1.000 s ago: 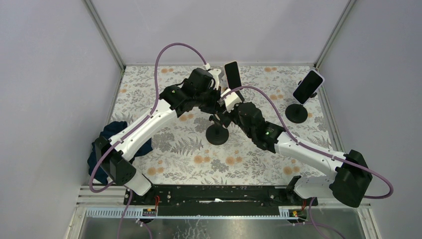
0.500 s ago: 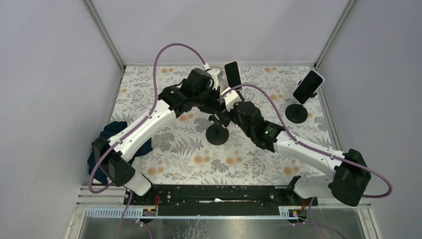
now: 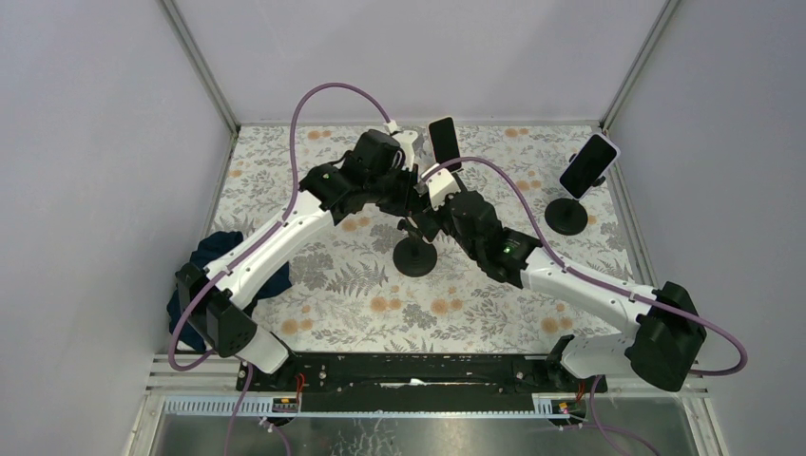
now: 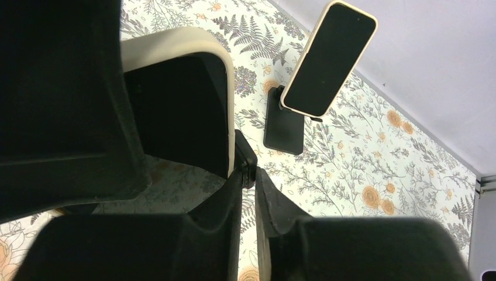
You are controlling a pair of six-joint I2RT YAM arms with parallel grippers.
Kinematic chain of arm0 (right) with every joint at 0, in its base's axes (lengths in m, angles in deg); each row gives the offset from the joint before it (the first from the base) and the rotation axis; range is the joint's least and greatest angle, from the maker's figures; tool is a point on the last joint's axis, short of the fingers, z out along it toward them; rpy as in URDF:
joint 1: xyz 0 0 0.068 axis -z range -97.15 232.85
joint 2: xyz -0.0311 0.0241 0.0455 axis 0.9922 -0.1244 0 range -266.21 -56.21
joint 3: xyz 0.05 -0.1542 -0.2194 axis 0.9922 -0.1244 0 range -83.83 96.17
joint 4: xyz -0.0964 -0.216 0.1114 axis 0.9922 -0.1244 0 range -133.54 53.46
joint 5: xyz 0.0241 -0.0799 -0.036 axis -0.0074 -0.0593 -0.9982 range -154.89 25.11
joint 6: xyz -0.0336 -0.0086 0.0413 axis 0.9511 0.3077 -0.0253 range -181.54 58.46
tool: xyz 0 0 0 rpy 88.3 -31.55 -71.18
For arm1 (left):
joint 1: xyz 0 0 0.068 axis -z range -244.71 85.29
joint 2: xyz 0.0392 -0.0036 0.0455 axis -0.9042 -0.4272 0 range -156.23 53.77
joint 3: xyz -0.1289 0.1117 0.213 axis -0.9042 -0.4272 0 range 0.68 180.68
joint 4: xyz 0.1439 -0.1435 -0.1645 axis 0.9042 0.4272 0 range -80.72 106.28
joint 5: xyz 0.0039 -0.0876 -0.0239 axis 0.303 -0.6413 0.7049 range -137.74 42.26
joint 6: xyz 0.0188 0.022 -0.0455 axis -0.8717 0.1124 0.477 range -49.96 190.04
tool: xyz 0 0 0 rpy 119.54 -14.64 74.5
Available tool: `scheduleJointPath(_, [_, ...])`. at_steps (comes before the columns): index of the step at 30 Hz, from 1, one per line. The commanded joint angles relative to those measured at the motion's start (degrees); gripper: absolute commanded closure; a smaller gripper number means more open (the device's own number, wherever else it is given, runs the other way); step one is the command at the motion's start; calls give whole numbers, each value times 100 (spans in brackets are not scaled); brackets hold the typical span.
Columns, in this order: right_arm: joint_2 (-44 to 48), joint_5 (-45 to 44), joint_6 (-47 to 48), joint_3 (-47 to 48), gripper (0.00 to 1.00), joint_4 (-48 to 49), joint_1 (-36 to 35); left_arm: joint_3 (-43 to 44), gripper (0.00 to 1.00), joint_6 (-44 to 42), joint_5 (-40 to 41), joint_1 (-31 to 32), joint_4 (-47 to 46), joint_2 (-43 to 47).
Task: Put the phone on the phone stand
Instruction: Install the phone on the phone stand.
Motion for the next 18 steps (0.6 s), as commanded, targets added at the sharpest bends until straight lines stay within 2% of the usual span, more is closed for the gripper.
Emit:
scheduleJointPath(1, [-141, 482, -274, 165, 80, -409, -282, -440, 100, -471, 1058, -342, 936, -474])
scheduleJointPath(9, [-142, 512, -331, 198, 78, -457, -282, -412, 100, -476, 1048, -355, 934, -457])
scheduleJointPath(14, [-109, 484, -272, 240, 72, -508, -282, -416, 100, -486, 1040, -364, 935, -458])
scheduleJointPath(18, [-68, 518, -237, 287, 73, -609, -269, -429, 100, -495, 1049, -380, 938, -435])
